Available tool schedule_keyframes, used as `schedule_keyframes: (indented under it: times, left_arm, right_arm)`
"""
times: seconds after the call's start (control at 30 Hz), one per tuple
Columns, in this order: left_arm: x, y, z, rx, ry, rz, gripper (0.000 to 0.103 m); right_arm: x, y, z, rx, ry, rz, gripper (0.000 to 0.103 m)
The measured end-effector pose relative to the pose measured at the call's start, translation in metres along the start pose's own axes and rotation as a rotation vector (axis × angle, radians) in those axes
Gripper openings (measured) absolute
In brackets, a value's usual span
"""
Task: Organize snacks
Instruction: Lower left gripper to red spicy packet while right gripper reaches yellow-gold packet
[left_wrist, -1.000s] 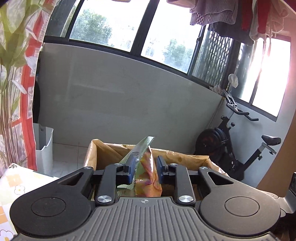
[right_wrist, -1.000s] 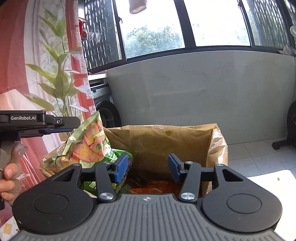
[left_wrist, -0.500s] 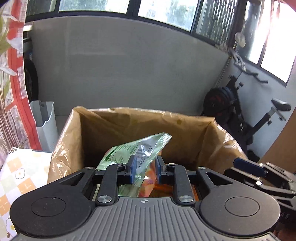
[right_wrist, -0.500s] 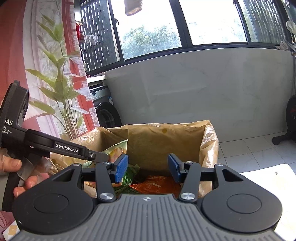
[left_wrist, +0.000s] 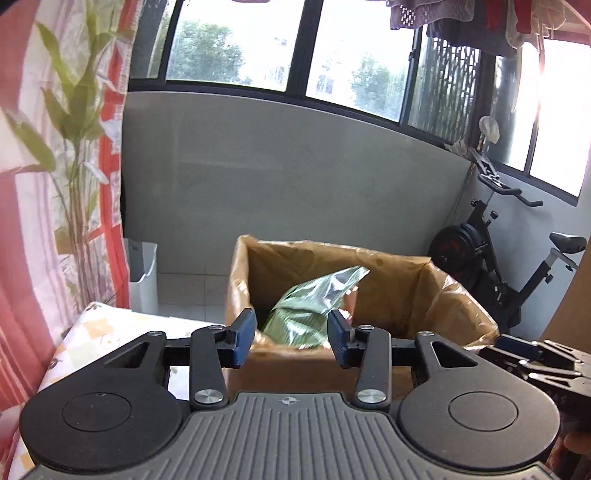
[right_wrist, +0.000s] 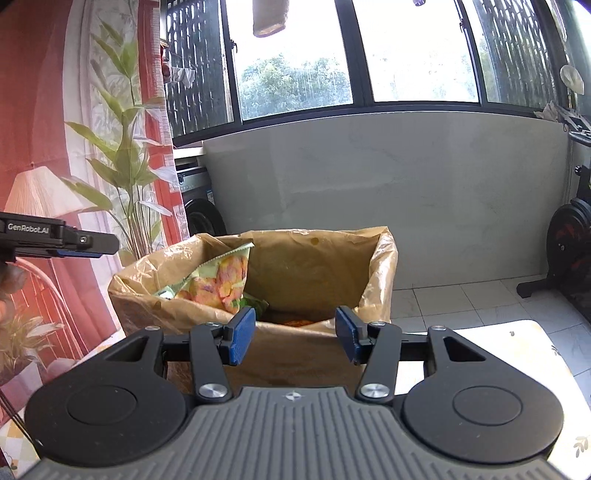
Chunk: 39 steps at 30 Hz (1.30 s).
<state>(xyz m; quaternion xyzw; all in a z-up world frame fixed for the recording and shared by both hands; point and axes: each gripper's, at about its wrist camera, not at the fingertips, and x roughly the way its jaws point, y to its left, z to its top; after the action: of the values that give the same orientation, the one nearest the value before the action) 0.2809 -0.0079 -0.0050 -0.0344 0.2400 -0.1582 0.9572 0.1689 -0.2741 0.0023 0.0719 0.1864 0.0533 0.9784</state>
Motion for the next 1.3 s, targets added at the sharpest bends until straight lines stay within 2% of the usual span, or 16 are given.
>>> schedule_keyframes:
  times: [0.23, 0.5, 0.67, 0.77, 1.03, 1.3]
  left_arm:
    - [-0.021, 0.042, -0.040, -0.072, 0.019, 0.090, 0.045]
    - [-0.013, 0.056, -0.085, -0.118, 0.063, 0.158, 0.045]
    - [-0.003, 0.049, -0.112, -0.174, 0.116, 0.138, 0.045]
    - [0.001, 0.036, -0.122, -0.166, 0.139, 0.117, 0.045]
    - [0.010, 0.004, -0.131, -0.130, 0.158, 0.067, 0.045]
    - [0.020, -0.017, -0.151, -0.136, 0.223, 0.041, 0.045]
  right_arm:
    - [-0.017, -0.002, -0.021, -0.053, -0.010, -0.023, 0.052]
    - [-0.002, -0.022, -0.075, -0.043, 0.099, -0.042, 0.052]
    - [0.013, -0.031, -0.115, -0.081, 0.218, -0.017, 0.052]
    - [0.021, -0.036, -0.131, -0.084, 0.270, 0.035, 0.059]
    - [0.034, -0.038, -0.147, -0.149, 0.315, 0.118, 0.065]
    - [0.034, -0.048, -0.154, -0.088, 0.312, 0.156, 0.065]
